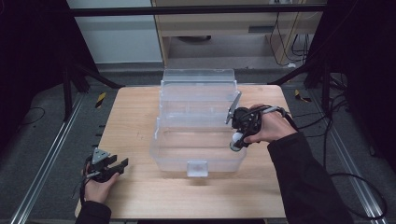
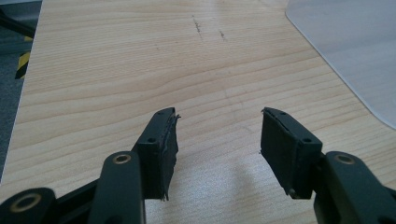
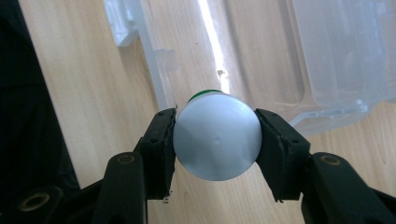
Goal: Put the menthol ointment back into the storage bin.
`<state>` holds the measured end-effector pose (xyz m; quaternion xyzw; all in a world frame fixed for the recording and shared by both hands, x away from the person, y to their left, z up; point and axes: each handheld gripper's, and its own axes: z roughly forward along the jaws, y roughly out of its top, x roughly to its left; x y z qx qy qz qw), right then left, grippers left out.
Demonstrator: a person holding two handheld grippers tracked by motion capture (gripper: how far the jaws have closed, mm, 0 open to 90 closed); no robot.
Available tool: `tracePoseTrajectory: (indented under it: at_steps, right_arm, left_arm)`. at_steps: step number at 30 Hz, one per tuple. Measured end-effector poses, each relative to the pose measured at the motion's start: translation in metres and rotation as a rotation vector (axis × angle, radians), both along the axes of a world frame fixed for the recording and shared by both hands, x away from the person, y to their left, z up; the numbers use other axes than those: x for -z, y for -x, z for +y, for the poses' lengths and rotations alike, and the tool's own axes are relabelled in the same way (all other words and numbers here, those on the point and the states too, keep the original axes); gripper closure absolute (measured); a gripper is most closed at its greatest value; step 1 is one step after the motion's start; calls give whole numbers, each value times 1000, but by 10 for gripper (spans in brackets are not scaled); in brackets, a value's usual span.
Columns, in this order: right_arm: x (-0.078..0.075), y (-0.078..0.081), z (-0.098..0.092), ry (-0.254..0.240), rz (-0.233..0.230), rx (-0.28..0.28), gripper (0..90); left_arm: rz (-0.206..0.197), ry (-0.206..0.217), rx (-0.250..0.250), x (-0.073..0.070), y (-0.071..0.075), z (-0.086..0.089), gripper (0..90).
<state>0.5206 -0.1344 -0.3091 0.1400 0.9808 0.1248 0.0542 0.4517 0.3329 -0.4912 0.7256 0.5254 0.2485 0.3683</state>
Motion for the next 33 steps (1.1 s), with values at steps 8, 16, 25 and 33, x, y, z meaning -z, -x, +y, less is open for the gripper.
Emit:
tracePoseTrajectory:
  at_steps: [8, 16, 25, 33]
  right_arm:
    - [12, -7, 2, 8, 6, 4, 504]
    - [28, -10, -1, 7, 23, 8, 504]
    - [41, -11, -3, 9, 35, 15, 504]
    - [54, -13, -6, 11, 45, 19, 504]
  left_arm:
    - [0, 5, -3, 0, 0, 0, 456]
    - [-1, 0, -1, 0, 0, 0, 456]
    - [0, 2, -3, 0, 0, 0, 456]
    - [1, 1, -3, 0, 0, 0, 456]
